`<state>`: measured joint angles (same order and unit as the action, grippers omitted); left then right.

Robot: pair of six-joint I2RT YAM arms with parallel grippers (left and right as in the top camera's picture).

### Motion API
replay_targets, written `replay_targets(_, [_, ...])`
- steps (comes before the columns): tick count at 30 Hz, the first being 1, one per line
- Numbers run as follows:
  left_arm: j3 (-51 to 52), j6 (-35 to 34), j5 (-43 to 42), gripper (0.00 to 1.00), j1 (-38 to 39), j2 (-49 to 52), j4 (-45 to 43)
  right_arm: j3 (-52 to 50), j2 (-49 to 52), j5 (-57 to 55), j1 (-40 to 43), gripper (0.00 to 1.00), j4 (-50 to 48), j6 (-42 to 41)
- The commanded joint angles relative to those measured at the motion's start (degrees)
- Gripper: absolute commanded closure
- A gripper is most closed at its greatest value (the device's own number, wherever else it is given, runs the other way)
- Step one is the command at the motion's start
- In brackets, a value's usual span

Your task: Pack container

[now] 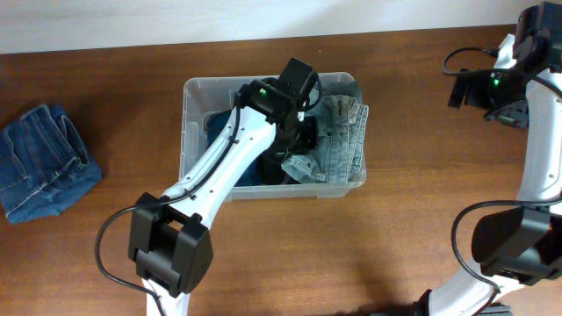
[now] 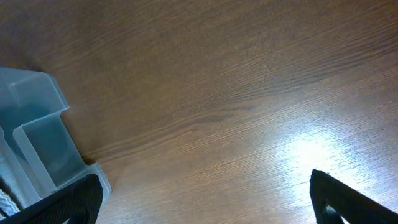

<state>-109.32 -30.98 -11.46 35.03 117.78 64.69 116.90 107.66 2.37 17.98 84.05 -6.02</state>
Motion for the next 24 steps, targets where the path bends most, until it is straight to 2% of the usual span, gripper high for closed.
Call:
replay_targets(1, [0.4, -1.2, 0.9, 1.0, 1.0, 0.5, 0.5, 0.3, -0.5, -0.5, 0.0, 0.02, 0.1, 0.0])
replay_targets(4, [0.4, -1.1, 4.0, 0.99, 0.8, 0.5, 0.6, 0.3, -0.5, -0.5, 0.0, 0.01, 0.1, 0.0])
replay_targets(5, [0.4, -1.1, 4.2, 0.94, 0.7, 0.5, 0.6, 0.3, -0.5, -0.5, 0.0, 0.01, 0.1, 0.0])
replay_targets(6, [0.4, -1.1, 4.2, 0.74, 0.7, 0.5, 0.6, 0.3, -0.5, -0.5, 0.0, 0.01, 0.1, 0.0])
replay_targets(7, [0.4, -1.1, 4.3, 0.31, 0.7, 0.5, 0.7, 0.3, -0.5, -0.5, 0.0, 0.01, 0.1, 0.0])
replay_targets(8, [0.4, -1.1, 4.3, 0.01, 0.7, 0.5, 0.8, 0.3, -0.5, -0.5, 0.0, 0.02, 0.1, 0.0])
replay_targets(11, [0.4, 1.3, 4.9, 0.01, 0.7, 0.5, 0.5, 0.3, -0.5, -0.5, 0.0, 0.02, 0.1, 0.0])
replay_targets(17, [-1.6, 2.4, 13.2, 0.01, 0.3, 0.2, 0.8, 0.3, -0.5, -0.5, 0.0, 0.01, 0.1, 0.0])
replay_targets(22, [-7.8, 4.3, 13.4, 0.01, 0.2, -1.1, 0.6, 0.3, -0.5, -0.5, 0.0, 0.02, 0.1, 0.0])
replay_targets(23, [-9.1, 4.4, 13.4, 0.07, 0.3, -1.3, 0.5, 0.3, -0.5, -0.5, 0.0, 0.01, 0.1, 0.0])
replay_targets(24, [-10.0, 5.0, 13.4, 0.23, 0.5, -1.5, 0.2, 0.3, -0.5, -0.5, 0.0, 0.02, 0.1, 0.0])
